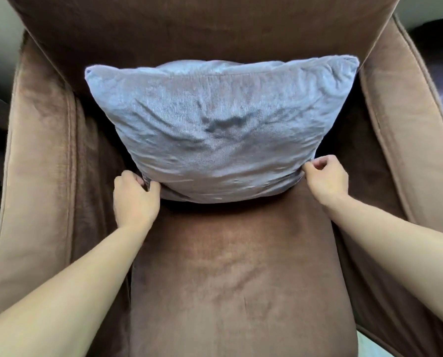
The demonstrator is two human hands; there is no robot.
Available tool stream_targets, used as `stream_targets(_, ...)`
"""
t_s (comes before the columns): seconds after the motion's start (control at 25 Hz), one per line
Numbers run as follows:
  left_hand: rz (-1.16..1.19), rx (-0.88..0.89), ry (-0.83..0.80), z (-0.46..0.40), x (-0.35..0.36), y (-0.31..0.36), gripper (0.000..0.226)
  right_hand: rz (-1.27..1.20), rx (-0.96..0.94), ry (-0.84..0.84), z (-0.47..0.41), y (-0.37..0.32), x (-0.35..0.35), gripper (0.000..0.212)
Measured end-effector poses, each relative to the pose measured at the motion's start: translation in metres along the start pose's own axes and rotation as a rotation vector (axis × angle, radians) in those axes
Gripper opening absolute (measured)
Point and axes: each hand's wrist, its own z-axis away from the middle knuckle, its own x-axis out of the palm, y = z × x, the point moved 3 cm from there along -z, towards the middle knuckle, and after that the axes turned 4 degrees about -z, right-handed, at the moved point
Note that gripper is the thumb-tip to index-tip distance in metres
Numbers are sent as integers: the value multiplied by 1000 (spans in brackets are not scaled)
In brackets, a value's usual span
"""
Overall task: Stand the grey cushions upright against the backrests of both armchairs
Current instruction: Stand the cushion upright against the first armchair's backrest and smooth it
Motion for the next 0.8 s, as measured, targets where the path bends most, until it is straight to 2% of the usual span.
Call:
stream_targets(0.08, -107, 382, 96, 21, -12, 5, 23, 210, -251, -75, 25, -12, -5, 24)
stream_targets(0.16, -285, 753, 178, 36, -14, 22, 38, 302, -712, -180, 51, -34, -3, 19)
stream_targets(0.2, -367, 870, 220, 37, -14, 33, 50, 360, -945, -182, 57, -39, 3, 26)
stream_targets(0.24, -429, 912, 260, 35, -14, 44, 64, 454, -1120, -126, 59, -48, 8, 42)
stream_targets(0.28, -478, 893, 274, 31, -16, 55, 77, 543, -1198, -52, 58, -56, 12, 58)
stream_targets(0.36, -557, 788, 242, 15, -16, 66, 103, 687, -1139, 71, 47, -71, 16, 86)
stream_targets(0.44, -609, 719, 178, -3, -11, 66, 121, 802, -1016, 86, 25, -73, 15, 110)
stream_targets(0.56, -648, 651, 132, -23, -9, 57, 129, 928, -966, 65, -5, -68, 3, 132)
stream_targets(0.68, -614, 587, 186, -25, -16, 36, 123, 884, -954, 87, -17, -65, -8, 129)
stream_targets(0.8, -469, 434, 274, -26, -41, 15, 100, 596, -796, 198, -23, -56, -35, 111)
